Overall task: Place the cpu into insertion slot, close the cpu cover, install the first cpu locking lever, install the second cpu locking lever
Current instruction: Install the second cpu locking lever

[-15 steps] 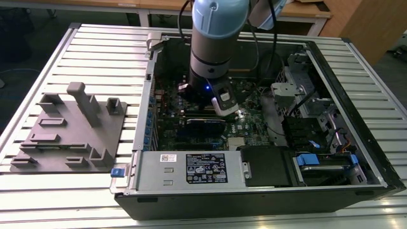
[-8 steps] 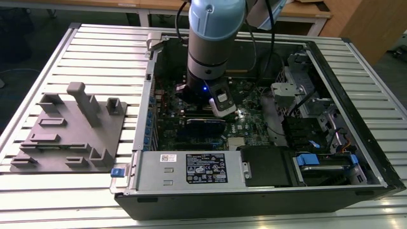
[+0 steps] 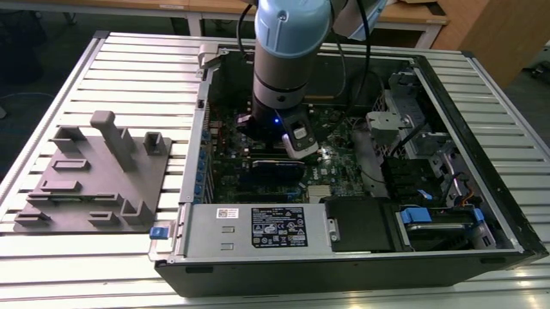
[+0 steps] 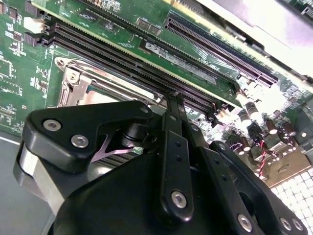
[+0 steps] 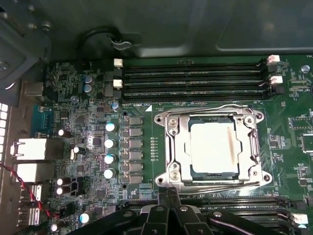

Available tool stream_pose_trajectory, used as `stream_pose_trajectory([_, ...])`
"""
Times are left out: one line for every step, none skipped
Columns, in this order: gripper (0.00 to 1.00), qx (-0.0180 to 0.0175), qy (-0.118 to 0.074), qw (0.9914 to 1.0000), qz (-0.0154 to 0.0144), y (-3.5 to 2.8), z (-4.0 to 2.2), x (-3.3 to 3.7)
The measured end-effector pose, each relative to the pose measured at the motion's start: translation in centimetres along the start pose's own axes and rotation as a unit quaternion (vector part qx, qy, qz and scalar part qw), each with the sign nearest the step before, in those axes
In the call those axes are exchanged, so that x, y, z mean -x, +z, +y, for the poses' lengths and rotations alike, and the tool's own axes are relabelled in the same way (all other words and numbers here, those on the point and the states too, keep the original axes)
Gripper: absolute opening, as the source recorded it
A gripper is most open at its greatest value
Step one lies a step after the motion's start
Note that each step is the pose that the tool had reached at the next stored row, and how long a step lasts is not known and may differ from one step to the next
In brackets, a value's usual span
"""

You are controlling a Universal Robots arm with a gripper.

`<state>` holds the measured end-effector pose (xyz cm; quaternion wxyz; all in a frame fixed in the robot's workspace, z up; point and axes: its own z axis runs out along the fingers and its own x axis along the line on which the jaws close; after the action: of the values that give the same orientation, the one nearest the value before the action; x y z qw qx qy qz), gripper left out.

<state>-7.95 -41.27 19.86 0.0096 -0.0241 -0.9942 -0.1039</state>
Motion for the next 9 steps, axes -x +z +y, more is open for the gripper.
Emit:
stream_pose_trajectory([0.11, 0.0005, 0.000, 1.00000, 0.0001, 0.02, -0.01, -0.01])
stream_pose_trajectory([0.11, 0.0010, 0.000, 1.00000, 0.0002, 0.03, -0.01, -0.02])
stream_pose_trajectory([0.11, 0.0015, 0.000, 1.00000, 0.0002, 0.06, -0.02, -0.05])
stream_pose_trajectory([0.11, 0.0018, 0.000, 1.00000, 0.0003, 0.08, -0.02, -0.08])
stream_pose_trajectory([0.11, 0.0021, 0.000, 1.00000, 0.0004, 0.10, -0.03, -0.11])
stream_pose_trajectory([0.11, 0.0022, 0.000, 1.00000, 0.0005, 0.13, -0.04, -0.14])
stream_pose_trajectory([0.11, 0.0023, 0.000, 1.00000, 0.0007, 0.16, -0.05, -0.17])
stream_pose_trajectory([0.11, 0.0026, 0.000, 1.00000, 0.0008, 0.18, -0.05, -0.19])
stream_pose_trajectory([0.11, 0.0029, 0.000, 1.00000, 0.0010, 0.20, -0.06, -0.20])
